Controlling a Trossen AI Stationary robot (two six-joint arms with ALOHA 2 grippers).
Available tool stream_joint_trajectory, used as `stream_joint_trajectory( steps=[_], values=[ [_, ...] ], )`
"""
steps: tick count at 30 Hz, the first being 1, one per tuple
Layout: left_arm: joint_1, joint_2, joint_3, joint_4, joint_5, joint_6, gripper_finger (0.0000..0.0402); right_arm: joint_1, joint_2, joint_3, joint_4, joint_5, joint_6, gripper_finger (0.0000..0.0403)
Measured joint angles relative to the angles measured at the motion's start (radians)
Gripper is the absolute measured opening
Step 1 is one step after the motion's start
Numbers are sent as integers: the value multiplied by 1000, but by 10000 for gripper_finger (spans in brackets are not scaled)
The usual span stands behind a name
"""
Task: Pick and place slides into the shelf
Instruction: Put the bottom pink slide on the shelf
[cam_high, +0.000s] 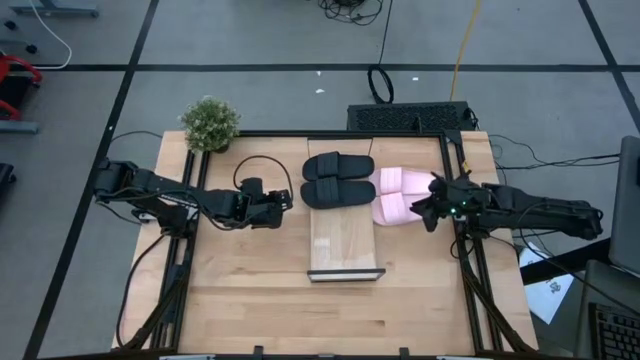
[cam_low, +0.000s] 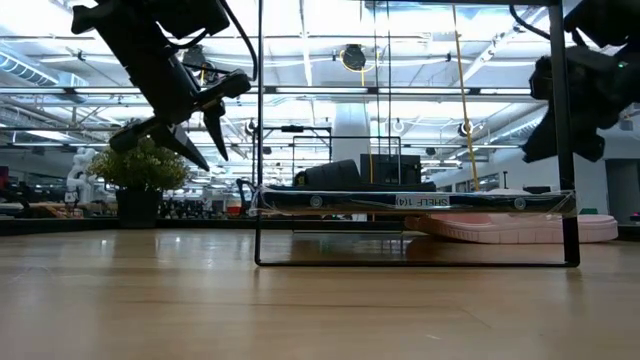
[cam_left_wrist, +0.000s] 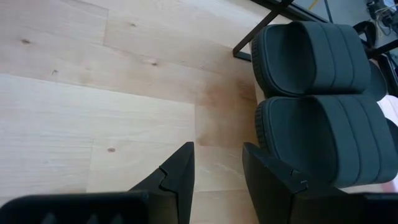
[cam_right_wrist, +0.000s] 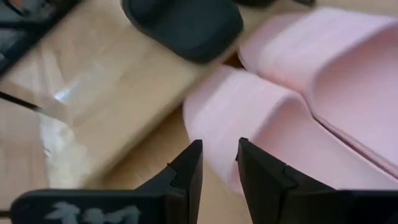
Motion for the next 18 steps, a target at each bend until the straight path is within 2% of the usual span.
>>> stream_joint_trajectory(
  steps=[7, 11, 18],
  values=[
    [0, 0, 0, 0, 0, 0, 129, -1, 1, -30, 77, -9, 46, 97],
    [0, 0, 0, 0, 0, 0, 129, -1, 1, -52, 76, -52, 91, 132],
    [0, 0, 0, -1, 0, 6, 129, -2, 1, -80, 76, -46, 117, 200]
  ],
)
